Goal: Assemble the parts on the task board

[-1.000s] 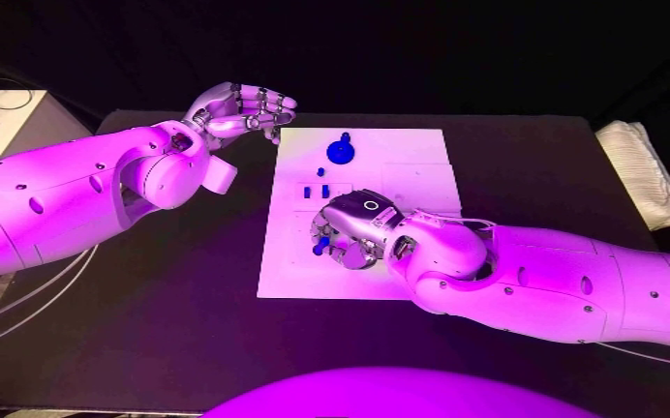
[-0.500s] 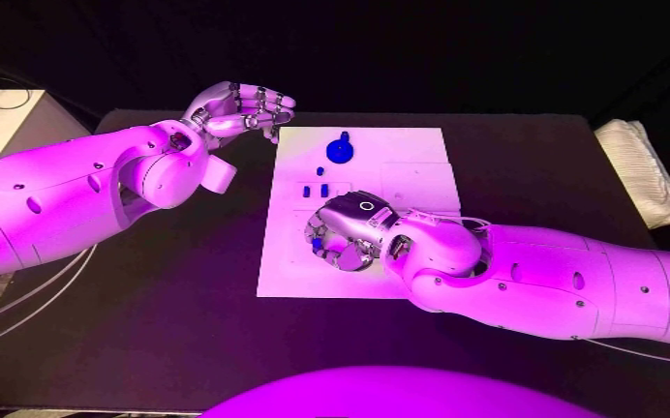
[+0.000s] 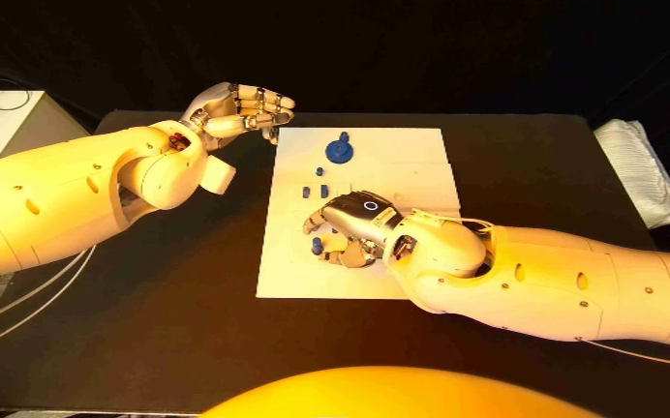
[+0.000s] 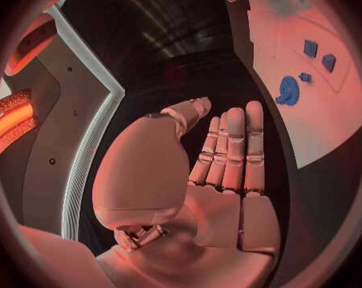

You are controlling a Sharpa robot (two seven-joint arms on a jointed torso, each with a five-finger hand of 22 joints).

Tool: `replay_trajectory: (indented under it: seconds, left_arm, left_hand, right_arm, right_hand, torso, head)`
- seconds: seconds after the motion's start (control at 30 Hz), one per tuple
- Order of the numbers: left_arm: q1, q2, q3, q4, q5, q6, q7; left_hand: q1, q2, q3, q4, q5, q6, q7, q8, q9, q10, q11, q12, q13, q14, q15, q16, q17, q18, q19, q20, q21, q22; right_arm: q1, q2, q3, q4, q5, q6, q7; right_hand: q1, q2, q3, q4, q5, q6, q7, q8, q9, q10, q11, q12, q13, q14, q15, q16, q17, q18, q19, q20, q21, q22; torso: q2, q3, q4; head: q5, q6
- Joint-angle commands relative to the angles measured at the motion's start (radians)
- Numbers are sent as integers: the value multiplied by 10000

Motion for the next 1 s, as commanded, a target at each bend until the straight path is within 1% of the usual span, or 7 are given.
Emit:
replay_trajectory:
  seconds: [0.03,0.33,0.53,0.63,0.73,0.83,1.0]
  left_arm:
    - [7,7,7,18,-19,173,36]
    - [6,-3,7,9,-19,172,38]
    - [3,-60,7,97,-19,149,72]
    - [0,-118,8,177,-14,105,118]
    - [-2,-175,8,236,-7,77,144]
    - [-5,-221,7,290,-4,65,158]
    - [-11,-310,6,390,-2,60,161]
  left_hand:
    - [-34,78,-57,-26,30,-51,-4,33,-11,-65,31,14,13,-24,63,49,-11,141,43,33,-50,-10]
    - [-34,78,-57,-26,30,-51,-4,33,-11,-65,31,14,13,-24,63,49,-11,141,43,33,-50,-10]
    - [-27,81,-77,-24,31,-75,-6,61,-23,-115,31,79,27,-39,65,65,-23,143,43,37,-63,-21]
    - [-27,80,-78,-24,31,-77,-6,63,-24,-117,31,85,28,-41,65,66,-24,142,42,38,-64,-22]
    - [-26,81,-78,-24,31,-79,-6,64,-25,-117,31,88,29,-42,65,66,-25,142,42,38,-64,-22]
    - [-26,81,-78,-24,31,-79,-6,64,-25,-117,31,88,29,-42,65,66,-25,142,42,38,-64,-22]
    - [-26,81,-78,-24,31,-79,-6,64,-25,-117,31,88,29,-42,65,66,-25,142,42,38,-64,-22]
  right_arm:
    - [-7,-133,0,144,125,-763,242]
    - [291,-1382,93,842,1545,-1326,488]
    - [756,-2666,121,1078,3460,-1315,970]
    - [902,-3376,124,1149,4582,-1191,1060]
    - [979,-4002,120,1219,5415,-927,955]
    - [1006,-4488,97,1328,5644,-776,777]
    - [987,-5231,18,1628,5393,-589,168]
  right_hand:
    - [781,-42,-972,1002,100,-171,-42,-169,-97,-420,32,472,32,-125,21,-35,-224,102,-37,43,-368,-279]
    - [1077,-64,-1558,1574,80,-508,-72,-361,-230,-392,-47,1247,96,-71,-46,43,-271,113,133,-2,-455,-277]
    - [735,442,-1220,1495,0,430,310,153,-136,1812,-345,2303,315,163,-301,21,-231,57,401,-247,-349,-103]
    - [433,404,-1237,1535,-154,841,69,408,-100,3028,-644,3046,747,301,-511,217,230,7,549,-380,22,316]
    - [24,282,-1454,1484,-32,1074,-185,648,-36,3872,-945,5445,2917,865,-795,780,1352,-259,1249,-676,1431,1685]
    - [-878,470,-1944,1547,254,1109,-269,959,106,4509,-975,10333,9336,1362,-837,1788,3630,-509,1640,-713,2768,3087]
    - [-1216,671,-2538,1564,655,1101,-296,1168,217,5048,-1001,11651,11416,1554,-832,2267,4753,-626,1790,-727,3523,3895]
  torso:
    - [-2,-2,4]
    - [-23,-11,-25]
    - [-35,-27,-49]
    - [-41,-40,-72]
    - [-57,-30,-96]
    - [-61,-15,-102]
    - [-69,-42,-123]
  head:
    - [-39,20]
    - [-168,105]
    - [-377,193]
    - [-491,242]
    - [-566,236]
    - [-629,217]
    - [-718,242]
